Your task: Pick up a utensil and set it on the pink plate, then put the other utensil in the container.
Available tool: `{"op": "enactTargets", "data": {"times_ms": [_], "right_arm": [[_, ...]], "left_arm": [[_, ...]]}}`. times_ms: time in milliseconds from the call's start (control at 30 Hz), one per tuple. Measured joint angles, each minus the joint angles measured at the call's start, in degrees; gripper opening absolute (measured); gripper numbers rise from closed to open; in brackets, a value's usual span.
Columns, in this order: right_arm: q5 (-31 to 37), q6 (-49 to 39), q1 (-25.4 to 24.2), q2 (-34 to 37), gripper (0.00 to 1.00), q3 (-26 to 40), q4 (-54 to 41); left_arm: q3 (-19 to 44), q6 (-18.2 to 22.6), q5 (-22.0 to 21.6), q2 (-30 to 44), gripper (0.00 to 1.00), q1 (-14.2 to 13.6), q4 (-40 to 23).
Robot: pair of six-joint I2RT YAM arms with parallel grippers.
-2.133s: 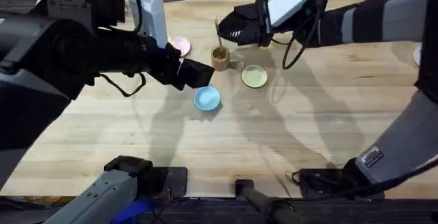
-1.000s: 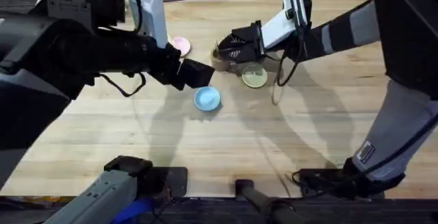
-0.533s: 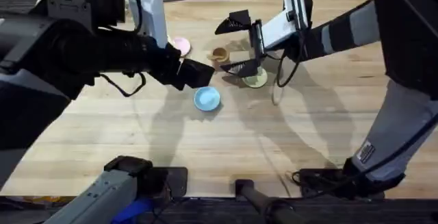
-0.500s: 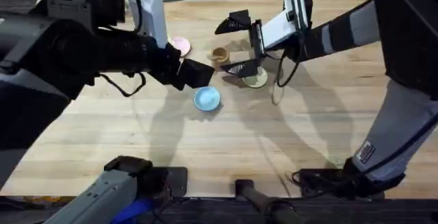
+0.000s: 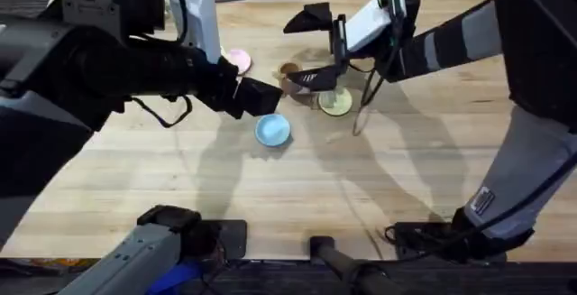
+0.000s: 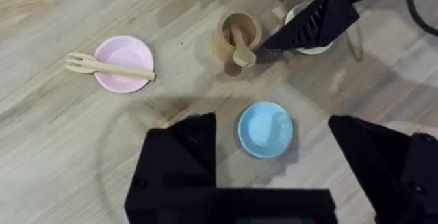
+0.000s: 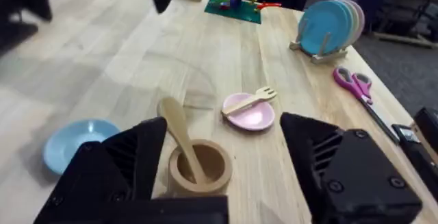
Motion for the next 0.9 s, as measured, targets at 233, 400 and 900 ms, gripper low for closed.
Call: {"op": "enactTargets", "data": {"times_ms": [233, 400, 900], "right_arm": [[1.55, 7.48, -0.30, -6.00, 0.996, -0.08, -3.47], [6.49, 9.31, -0.83, -12.39, 0.996, -0.08, -13.54], [19.38, 8.03, -1.04, -35.37, 0.996, -0.17, -57.64]], "left_arm": [[0.00, 0.00, 0.00, 0.00, 0.995, 0.00, -0.01], [0.00, 0.00, 0.00, -0.02, 0.995, 0.00, -0.01], [0.00, -0.02, 0.00, 0.00, 0.995, 0.00, 0.01]]}}
